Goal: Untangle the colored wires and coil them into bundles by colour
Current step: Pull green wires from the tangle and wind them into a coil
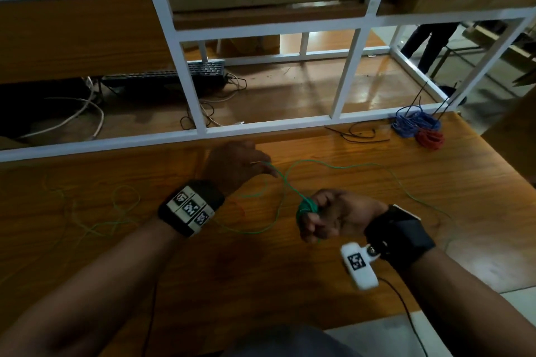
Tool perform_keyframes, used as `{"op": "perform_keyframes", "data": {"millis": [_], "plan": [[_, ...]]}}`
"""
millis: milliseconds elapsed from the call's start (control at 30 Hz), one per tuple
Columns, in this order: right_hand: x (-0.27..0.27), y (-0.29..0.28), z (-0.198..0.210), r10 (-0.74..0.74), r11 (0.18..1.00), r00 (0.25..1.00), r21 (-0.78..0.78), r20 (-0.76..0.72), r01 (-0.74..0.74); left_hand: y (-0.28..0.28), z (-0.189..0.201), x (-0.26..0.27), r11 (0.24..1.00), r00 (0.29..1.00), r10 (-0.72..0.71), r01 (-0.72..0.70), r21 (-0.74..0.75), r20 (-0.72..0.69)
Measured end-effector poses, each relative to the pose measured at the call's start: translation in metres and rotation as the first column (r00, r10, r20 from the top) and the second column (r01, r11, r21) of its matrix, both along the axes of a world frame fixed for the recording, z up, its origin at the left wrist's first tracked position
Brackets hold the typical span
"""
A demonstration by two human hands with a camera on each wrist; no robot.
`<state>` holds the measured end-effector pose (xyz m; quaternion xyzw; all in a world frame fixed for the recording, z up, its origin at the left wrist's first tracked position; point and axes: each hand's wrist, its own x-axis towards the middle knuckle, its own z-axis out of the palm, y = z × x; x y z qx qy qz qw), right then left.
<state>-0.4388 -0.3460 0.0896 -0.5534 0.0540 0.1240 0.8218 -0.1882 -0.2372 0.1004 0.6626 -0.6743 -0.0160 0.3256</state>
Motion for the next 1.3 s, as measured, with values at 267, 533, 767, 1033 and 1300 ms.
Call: {"op": "perform_keyframes", "data": {"millis": [267,533,767,1033,1300], "plan": [[0.044,0.012,0.056,-0.597,0.73,0.737,0.595,0.316,0.336,-0.023,0.006,-0.064,0.978,0.979,-0.03,0.07,-0.194,0.202],[0.04,-0.022,0.018,-0.421,-0.245,0.527,-0.652,0.738,0.717,0.002,-0.019,-0.068,0.987,0.868,0.096,-0.018,0.162,-0.487],[0.011,-0.018,0.005,-0.304,-0.057,0.95,-0.997,0.065,0.05,0.024,-0.009,-0.035,0.978,0.741,0.197,-0.107,0.176,-0.642],[0.015,0.018,0.026,-0.073,0.906,0.997,-0.419,-0.03,0.053,-0.012,0.034,-0.031,0.997,0.887,-0.034,-0.001,-0.075,-0.461],[0.031,-0.004,0.08,-0.422,0.89,0.801,0.364,0.426,0.275,-0.039,0.038,-0.064,0.987,0.652,-0.114,0.157,-0.013,-0.749]]}}
